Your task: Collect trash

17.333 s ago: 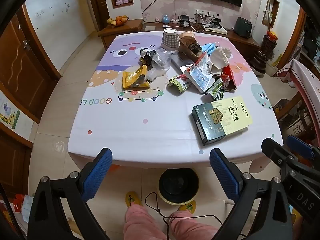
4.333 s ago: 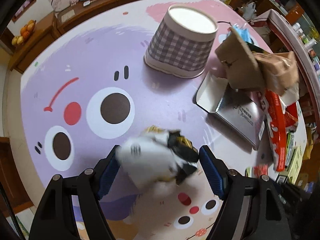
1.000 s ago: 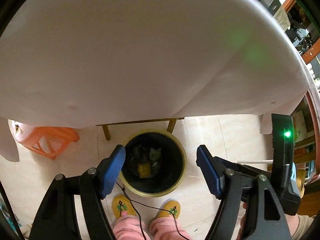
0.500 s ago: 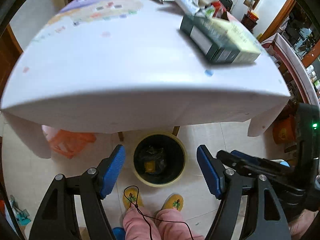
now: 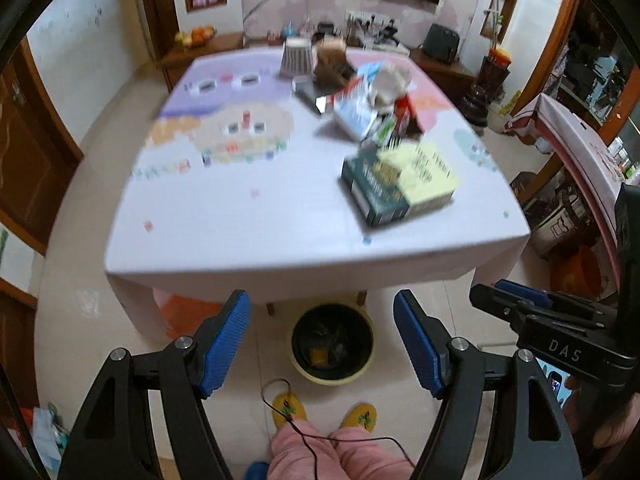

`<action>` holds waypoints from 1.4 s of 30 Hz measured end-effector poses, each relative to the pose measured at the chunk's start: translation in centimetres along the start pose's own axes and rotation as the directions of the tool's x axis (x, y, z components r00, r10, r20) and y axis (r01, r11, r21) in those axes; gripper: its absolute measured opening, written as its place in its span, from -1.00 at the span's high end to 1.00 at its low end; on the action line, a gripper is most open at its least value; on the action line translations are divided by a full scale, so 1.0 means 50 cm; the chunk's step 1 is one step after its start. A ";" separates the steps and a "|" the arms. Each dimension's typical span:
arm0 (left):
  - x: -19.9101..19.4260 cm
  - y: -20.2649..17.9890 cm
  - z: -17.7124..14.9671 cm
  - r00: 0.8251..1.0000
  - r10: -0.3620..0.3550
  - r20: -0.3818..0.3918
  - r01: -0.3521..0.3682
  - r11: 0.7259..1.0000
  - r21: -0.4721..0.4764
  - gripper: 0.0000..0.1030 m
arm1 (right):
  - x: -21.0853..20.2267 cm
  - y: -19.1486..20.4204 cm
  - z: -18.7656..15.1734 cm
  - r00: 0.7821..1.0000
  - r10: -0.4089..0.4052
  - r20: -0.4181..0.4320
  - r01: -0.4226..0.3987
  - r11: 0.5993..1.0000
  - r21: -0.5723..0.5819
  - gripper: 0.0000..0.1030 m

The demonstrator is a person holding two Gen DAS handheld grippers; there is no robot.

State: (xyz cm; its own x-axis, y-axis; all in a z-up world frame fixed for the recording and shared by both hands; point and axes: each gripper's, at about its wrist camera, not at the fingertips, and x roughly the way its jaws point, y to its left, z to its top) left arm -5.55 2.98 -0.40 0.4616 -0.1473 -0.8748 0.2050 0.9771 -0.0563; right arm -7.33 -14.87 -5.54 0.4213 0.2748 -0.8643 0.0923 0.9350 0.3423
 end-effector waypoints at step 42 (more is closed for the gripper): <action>0.259 -0.128 0.410 0.987 -0.066 -0.148 0.104 0.959 0.264 -0.41 | -0.070 -0.059 0.287 0.979 -0.138 0.152 0.107 0.975 0.196 0.21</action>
State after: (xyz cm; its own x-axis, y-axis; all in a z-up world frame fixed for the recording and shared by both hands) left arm 16.84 -8.32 -1.52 0.3145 -0.1873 -0.9306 0.4721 0.8813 -0.0178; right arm 3.86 -21.82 1.74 0.5365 0.1062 -0.8372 0.3115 0.8971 0.3135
